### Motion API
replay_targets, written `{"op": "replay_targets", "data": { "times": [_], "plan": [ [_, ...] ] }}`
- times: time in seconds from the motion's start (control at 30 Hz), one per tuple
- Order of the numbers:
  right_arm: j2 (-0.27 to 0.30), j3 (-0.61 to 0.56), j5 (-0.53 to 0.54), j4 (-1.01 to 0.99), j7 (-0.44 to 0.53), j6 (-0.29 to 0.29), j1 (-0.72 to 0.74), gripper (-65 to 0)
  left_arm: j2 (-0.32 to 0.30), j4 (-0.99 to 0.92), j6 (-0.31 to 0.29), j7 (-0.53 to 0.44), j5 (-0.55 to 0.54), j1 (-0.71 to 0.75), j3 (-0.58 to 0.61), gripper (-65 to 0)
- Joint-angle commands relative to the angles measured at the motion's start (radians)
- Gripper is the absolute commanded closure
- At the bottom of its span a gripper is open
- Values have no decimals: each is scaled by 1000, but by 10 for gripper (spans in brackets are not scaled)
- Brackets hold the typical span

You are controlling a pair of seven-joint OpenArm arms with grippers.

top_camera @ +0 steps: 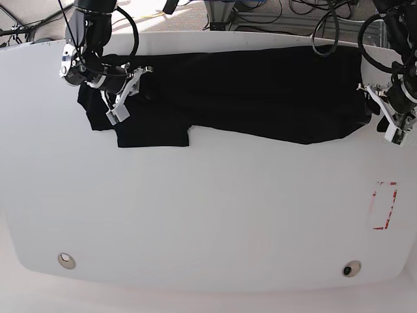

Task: Fold the T-shirt properly
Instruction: 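Release the shirt with the left gripper and move it along the edge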

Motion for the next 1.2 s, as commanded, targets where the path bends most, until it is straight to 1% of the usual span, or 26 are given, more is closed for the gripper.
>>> {"op": "replay_targets", "data": {
  "times": [0.0,0.1,0.23,0.3,0.37,0.47,0.57,0.67,0.77,0.93,1.0,1.07,1.17],
  "plan": [
    [10,1,-119,-10,-76,-25,-17,-81,-13,13,-8,14,-78,-6,-32,-288],
    [10,1,-119,-10,-76,-25,-16,-81,-8,3,-8,55,-112,-23,-95,-288],
    [10,1,-116,-7,-76,-25,-13,-81,21,-88,-8,55,-96,-73,-130,-288],
    [9,1,-117,-7,-76,-25,-20,-81,22,-129,-8,55,-62,-70,-163,-288],
    [9,3,-119,-22,-71,-25,-20,-81,30,-195,-8,52,5,-81,-207,-288],
    [10,1,-119,-44,-59,-25,-10,-81,61,-316,-8,52,112,-175,-218,-288],
    [10,1,-114,-44,-56,-25,-20,-81,59,-405,-8,51,166,-191,-236,-288],
    [10,3,-119,-56,-50,-25,-19,-81,67,-468,-8,46,192,-208,-290,-288],
    [10,1,-119,-58,-42,-25,-10,-81,90,-521,-8,14,218,-284,-269,-288],
    [12,8,-117,-65,-39,-25,-20,-81,96,-571,-8,-28,267,-287,-256,-288],
    [13,5,-119,-65,-30,-25,-11,-81,100,-603,-8,-44,270,-316,-245,-288],
    [15,1,-111,-45,-27,-25,-10,-81,113,-636,-8,-55,272,-354,-204,-288],
    [10,1,-111,-9,-27,-25,-27,-81,108,-637,-8,-55,267,-334,-204,-288]
  ]
}}
